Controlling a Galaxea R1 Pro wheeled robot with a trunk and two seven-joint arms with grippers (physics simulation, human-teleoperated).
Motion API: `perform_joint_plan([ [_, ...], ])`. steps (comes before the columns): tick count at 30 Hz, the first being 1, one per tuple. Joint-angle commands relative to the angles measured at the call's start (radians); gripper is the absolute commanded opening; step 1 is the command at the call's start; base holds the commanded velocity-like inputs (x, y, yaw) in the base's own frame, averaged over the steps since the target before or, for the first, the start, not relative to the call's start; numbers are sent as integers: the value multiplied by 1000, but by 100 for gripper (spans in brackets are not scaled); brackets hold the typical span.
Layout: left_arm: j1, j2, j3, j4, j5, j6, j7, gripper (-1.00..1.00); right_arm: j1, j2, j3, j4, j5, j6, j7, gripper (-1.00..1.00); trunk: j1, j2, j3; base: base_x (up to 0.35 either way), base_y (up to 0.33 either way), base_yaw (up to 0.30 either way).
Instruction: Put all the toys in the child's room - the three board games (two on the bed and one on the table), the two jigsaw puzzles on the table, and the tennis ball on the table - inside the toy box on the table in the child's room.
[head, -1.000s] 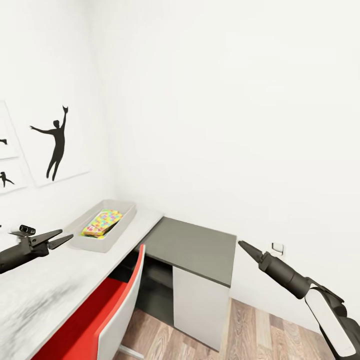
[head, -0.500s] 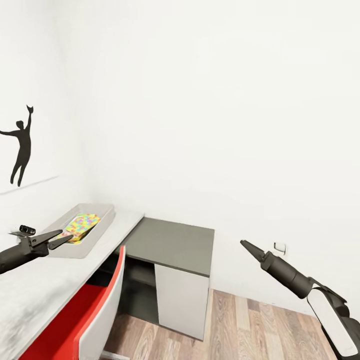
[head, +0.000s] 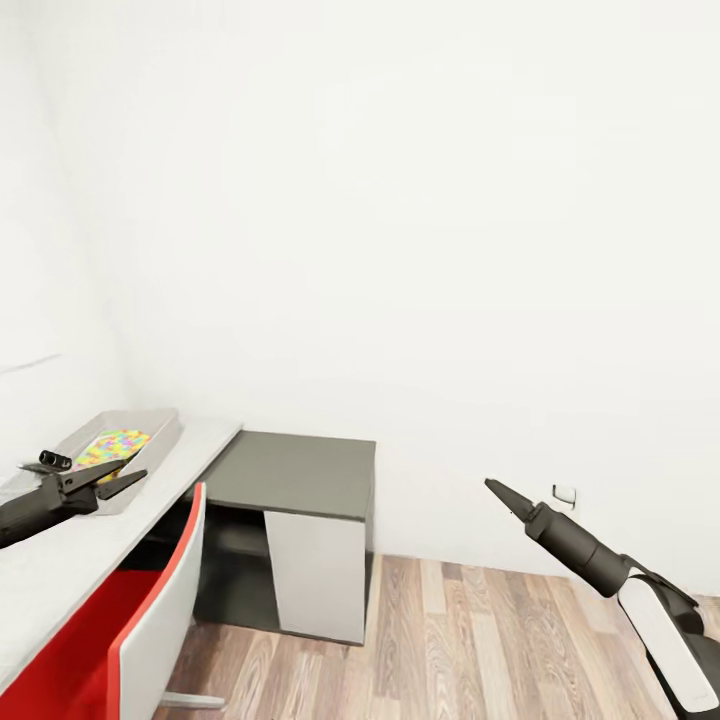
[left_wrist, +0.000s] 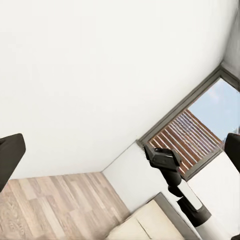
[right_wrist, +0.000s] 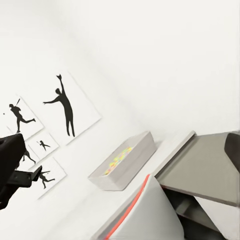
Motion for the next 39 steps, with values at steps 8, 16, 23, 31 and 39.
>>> perform_joint_plan([
  [8, 0, 0, -1, -1, 0, 11, -3, 100, 0, 0, -1, 11, -8, 8, 1, 100, 0, -1, 3, -58, -240, -285],
  [16, 1, -1, -3, -1, 0, 10, -2, 100, 0, 6, 0, 17, -1, 6, -11, 100, 0, -1, 7, -2, -184, -259],
  [23, -3, -32, -63, -2, -73, 0, 163, 100, -2, 22, 69, 24, 11, 7, -418, 100, 0, -1, 8, 0, -16, -37],
  [31, -1, -231, -110, 41, -183, -10, 918, 100, -119, 110, 350, 288, 76, 80, -791, 100, 0, -1, 8, 0, 0, -1],
  [39, 28, -322, -193, 478, -342, -356, 1201, 100, -124, 251, 449, 685, 320, -27, -819, 100, 0, -1, 8, 0, 0, 0],
])
